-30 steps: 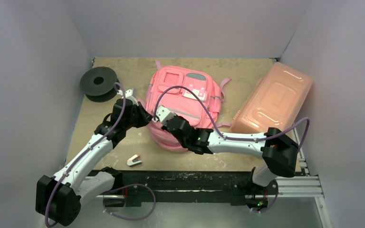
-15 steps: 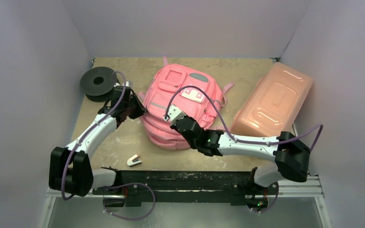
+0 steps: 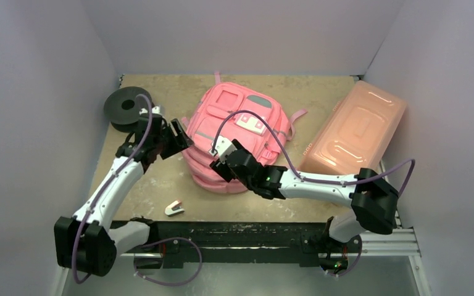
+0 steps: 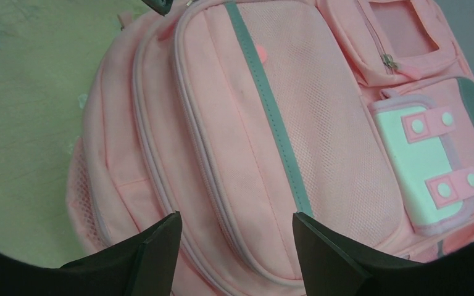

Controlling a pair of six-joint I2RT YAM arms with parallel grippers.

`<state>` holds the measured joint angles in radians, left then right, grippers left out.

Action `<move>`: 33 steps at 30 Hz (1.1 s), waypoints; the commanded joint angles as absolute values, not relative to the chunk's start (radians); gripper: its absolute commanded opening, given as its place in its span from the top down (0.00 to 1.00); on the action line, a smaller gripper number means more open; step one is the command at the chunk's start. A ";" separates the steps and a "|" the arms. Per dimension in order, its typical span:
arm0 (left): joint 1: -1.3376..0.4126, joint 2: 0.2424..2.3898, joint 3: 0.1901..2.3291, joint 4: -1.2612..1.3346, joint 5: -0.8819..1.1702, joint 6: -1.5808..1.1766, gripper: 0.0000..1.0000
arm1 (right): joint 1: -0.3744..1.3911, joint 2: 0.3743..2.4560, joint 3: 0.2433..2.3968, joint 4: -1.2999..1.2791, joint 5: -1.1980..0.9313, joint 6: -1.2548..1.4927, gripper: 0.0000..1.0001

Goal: Pack the student bag
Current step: Unzip the student bag at the center of the board, then pick up the stationery from the center of the board.

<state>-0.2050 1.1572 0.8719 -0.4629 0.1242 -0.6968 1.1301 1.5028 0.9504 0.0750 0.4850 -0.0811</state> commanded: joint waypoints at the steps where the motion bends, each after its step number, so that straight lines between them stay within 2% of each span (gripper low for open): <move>1: -0.199 0.979 0.843 -0.653 0.027 -0.715 0.27 | 1.128 1.463 1.006 0.093 0.377 -0.009 0.28; 10: -0.196 0.770 0.785 -0.885 -0.092 -0.826 0.12 | 1.116 1.541 1.078 0.004 0.359 0.069 0.24; 12: -0.197 0.755 0.746 -0.966 -0.122 -0.961 0.11 | 1.117 1.531 1.071 0.008 0.342 0.078 0.24; 17: -0.200 0.767 0.616 -1.123 0.013 -1.254 0.10 | 1.115 1.511 1.054 0.011 0.336 0.076 0.22; 20: -0.199 0.714 0.559 -1.179 0.020 -1.368 0.09 | 1.115 1.528 1.055 0.003 0.357 0.069 0.22; 26: -0.198 0.613 0.552 -1.241 0.003 -1.535 0.04 | 1.115 1.544 1.059 -0.030 0.385 0.054 0.22; 30: -0.196 0.632 0.555 -1.237 -0.021 -1.620 0.03 | 1.115 1.536 1.048 -0.020 0.370 0.052 0.22; 33: -0.196 0.668 0.545 -1.217 0.043 -1.663 0.04 | 1.115 1.526 1.036 -0.020 0.371 0.048 0.22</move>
